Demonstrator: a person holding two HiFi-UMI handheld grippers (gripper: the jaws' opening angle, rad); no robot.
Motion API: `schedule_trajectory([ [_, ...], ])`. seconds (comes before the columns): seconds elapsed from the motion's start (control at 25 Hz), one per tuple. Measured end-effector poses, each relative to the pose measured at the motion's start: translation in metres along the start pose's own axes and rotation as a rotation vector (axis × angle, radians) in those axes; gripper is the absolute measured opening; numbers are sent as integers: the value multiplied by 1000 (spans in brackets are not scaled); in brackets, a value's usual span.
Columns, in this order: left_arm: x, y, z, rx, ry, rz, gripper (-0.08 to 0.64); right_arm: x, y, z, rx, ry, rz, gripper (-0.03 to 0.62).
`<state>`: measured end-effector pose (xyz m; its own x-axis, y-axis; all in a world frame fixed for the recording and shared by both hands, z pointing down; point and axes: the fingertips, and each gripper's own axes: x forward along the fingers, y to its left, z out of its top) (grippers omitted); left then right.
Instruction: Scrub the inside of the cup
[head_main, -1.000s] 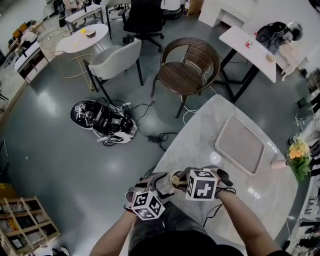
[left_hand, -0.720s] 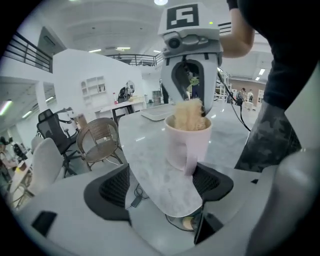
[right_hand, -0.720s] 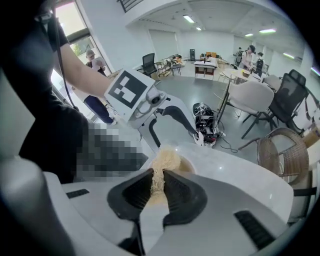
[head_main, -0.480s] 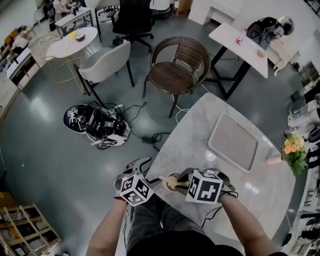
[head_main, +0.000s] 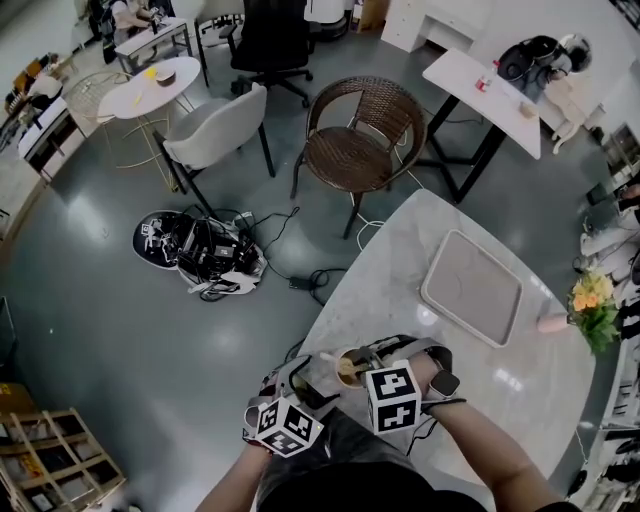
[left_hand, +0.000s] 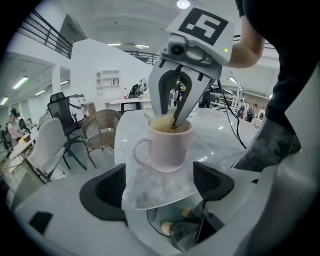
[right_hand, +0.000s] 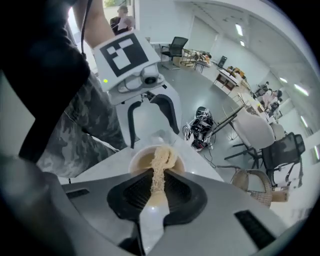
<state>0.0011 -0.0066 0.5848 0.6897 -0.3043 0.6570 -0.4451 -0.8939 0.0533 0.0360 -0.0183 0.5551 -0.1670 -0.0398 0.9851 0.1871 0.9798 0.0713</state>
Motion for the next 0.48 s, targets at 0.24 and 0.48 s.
schedule_trajectory([
  [0.24, 12, -26, 15, -25, -10, 46, 417, 16, 1, -2, -25, 60, 19, 60],
  [0.48, 21, -9, 23, 33, 1, 65, 420, 22, -2, 1, 45, 66, 27, 60],
])
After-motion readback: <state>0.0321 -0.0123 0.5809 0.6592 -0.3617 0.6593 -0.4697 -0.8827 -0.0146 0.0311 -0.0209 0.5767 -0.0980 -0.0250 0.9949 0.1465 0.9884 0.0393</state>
